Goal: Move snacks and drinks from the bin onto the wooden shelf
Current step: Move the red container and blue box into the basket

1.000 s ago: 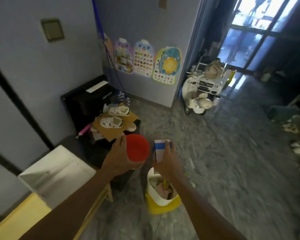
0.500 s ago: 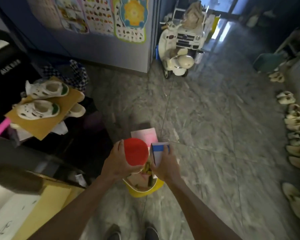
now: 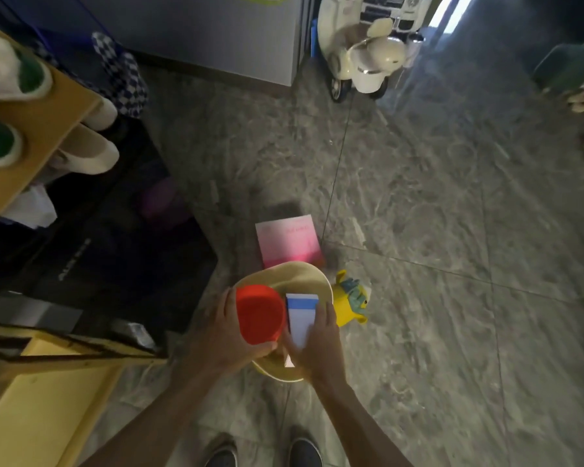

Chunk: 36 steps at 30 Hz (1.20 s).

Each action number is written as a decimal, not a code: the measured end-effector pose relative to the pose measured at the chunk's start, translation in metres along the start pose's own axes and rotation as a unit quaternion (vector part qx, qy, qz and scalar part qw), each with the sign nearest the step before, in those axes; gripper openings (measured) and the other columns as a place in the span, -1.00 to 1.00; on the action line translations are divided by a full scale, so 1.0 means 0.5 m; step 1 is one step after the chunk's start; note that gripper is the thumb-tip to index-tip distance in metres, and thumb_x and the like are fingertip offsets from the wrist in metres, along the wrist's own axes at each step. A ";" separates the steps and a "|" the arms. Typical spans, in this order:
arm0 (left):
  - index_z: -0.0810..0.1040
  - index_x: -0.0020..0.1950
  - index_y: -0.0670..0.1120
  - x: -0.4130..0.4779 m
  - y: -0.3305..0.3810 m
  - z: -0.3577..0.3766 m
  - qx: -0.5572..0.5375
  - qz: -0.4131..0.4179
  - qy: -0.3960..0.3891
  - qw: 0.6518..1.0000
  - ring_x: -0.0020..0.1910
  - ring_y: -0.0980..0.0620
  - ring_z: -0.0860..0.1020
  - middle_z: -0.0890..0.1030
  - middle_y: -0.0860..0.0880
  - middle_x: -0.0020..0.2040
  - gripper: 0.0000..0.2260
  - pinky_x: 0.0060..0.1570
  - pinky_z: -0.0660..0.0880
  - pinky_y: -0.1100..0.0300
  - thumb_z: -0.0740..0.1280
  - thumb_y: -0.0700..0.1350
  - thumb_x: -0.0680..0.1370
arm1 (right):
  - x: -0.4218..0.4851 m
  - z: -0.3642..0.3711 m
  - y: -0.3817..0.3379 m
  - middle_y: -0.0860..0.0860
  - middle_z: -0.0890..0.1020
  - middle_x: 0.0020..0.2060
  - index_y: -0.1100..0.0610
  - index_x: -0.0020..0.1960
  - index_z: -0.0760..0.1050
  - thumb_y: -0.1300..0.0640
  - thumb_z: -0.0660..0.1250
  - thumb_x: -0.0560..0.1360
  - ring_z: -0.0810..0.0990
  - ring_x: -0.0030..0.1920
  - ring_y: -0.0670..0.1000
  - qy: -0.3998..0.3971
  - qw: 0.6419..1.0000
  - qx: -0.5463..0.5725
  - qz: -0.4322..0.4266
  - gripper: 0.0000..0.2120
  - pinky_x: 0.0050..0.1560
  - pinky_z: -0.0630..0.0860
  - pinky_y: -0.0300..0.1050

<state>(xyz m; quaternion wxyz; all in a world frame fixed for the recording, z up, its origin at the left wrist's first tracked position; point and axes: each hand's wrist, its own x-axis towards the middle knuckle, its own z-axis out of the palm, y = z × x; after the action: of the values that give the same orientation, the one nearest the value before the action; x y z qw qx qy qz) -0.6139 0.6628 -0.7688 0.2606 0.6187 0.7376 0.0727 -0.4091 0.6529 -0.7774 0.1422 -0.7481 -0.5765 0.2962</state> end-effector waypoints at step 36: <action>0.16 0.69 0.04 -0.328 0.310 -1.170 0.060 0.164 0.184 0.967 0.65 -0.07 0.20 0.19 -0.01 0.68 -0.10 0.61 0.21 -0.08 0.26 0.51 0.49 | -0.253 -0.954 -0.781 0.10 0.23 0.65 0.07 0.68 0.13 -0.64 0.24 0.32 0.31 0.59 0.19 0.071 0.968 -0.090 -0.224 0.17 0.53 0.38 0.16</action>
<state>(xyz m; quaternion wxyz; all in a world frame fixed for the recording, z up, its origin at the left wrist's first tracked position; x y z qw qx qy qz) -0.7397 0.6678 -0.1544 0.0669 0.7219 0.6640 0.1829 -0.4436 0.7096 -0.1519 0.1778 -0.6289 -0.7419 0.1499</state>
